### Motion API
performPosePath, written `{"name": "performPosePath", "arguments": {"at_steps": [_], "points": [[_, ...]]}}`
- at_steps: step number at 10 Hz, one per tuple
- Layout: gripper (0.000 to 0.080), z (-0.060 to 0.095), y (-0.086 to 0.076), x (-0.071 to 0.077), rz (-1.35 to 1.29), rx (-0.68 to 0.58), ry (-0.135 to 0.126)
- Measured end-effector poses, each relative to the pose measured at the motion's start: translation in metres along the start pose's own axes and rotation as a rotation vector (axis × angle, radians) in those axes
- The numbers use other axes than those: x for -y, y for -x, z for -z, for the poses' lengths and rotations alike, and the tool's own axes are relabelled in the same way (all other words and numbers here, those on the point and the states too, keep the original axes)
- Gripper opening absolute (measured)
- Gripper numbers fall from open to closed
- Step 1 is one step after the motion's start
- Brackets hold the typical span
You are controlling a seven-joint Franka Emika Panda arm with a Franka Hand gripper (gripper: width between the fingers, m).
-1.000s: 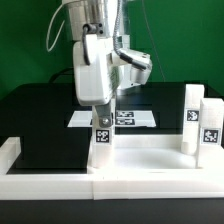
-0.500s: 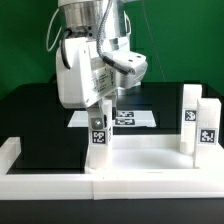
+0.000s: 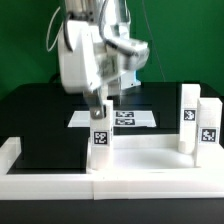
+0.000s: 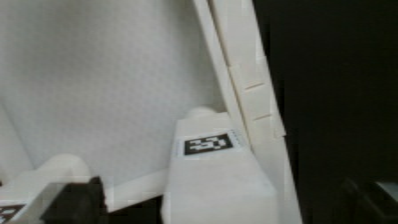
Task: Assemble desk
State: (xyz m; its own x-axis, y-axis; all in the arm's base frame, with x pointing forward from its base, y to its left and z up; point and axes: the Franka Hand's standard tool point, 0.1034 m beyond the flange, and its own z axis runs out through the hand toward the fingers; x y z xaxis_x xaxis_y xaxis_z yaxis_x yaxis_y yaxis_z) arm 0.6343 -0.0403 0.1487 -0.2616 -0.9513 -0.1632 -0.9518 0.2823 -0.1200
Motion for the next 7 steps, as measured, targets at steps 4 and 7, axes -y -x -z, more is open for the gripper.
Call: {"name": "performPosePath", "arguments": {"at_steps": [4, 7], "points": [[0.0649, -0.002, 0.000, 0.000, 0.011, -0.002, -0.001], [0.0649, -0.003, 0.000, -0.001, 0.013, -0.003, 0.001]]}}
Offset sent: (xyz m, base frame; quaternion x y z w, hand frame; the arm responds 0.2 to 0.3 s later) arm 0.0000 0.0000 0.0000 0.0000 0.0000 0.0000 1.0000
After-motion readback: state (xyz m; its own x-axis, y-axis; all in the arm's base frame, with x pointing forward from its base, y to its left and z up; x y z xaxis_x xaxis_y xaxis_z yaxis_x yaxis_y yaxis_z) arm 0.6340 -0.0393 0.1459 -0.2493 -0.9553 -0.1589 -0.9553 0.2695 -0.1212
